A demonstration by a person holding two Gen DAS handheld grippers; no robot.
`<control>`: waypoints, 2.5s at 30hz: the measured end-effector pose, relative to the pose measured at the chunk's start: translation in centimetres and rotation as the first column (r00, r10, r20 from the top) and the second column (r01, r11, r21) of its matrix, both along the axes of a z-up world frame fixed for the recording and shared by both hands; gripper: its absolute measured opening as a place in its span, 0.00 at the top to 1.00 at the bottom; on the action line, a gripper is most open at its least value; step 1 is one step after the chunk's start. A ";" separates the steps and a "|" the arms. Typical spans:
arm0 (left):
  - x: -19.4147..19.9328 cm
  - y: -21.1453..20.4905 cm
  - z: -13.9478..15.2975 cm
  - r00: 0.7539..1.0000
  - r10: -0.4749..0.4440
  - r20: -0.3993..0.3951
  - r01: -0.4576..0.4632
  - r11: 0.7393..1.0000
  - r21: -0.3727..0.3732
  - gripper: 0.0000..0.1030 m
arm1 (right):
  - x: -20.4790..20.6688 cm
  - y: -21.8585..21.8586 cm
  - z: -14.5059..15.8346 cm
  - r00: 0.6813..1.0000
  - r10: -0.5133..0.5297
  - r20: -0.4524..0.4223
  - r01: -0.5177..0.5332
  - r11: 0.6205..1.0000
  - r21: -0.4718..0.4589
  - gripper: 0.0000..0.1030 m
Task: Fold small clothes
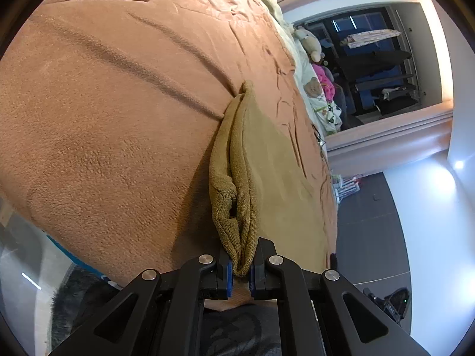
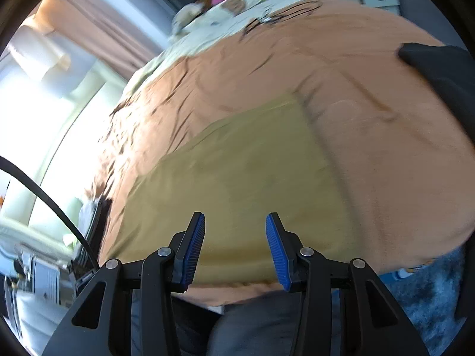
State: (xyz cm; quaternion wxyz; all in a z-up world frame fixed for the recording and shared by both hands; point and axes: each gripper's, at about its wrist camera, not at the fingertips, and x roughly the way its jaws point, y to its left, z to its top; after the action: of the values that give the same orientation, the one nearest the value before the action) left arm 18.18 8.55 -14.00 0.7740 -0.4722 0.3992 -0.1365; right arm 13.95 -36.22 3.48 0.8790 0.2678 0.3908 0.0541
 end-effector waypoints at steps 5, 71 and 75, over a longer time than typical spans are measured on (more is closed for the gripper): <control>-0.1 -0.1 -0.2 1.000 -0.002 0.001 0.002 1.000 -0.015 0.93 | 3.0 3.6 -1.5 0.995 0.085 -0.052 -0.086 0.996 -0.008 0.61; -0.1 0.4 -2.4 0.975 0.120 -0.189 -0.135 0.988 -0.068 0.93 | 29.1 11.2 -10.7 0.955 0.145 -0.260 -0.163 0.986 -0.046 0.92; -0.3 0.3 -2.1 0.972 0.133 -0.195 -0.146 0.988 -0.054 0.93 | 30.9 10.7 -10.9 0.957 0.126 -0.261 -0.139 0.990 -0.033 0.92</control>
State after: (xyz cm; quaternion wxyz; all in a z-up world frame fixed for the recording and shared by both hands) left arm 17.93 8.82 -16.12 0.7231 -0.5362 0.4326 -0.0493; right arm 44.88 -25.53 -7.43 0.8215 0.2235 0.5203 0.0675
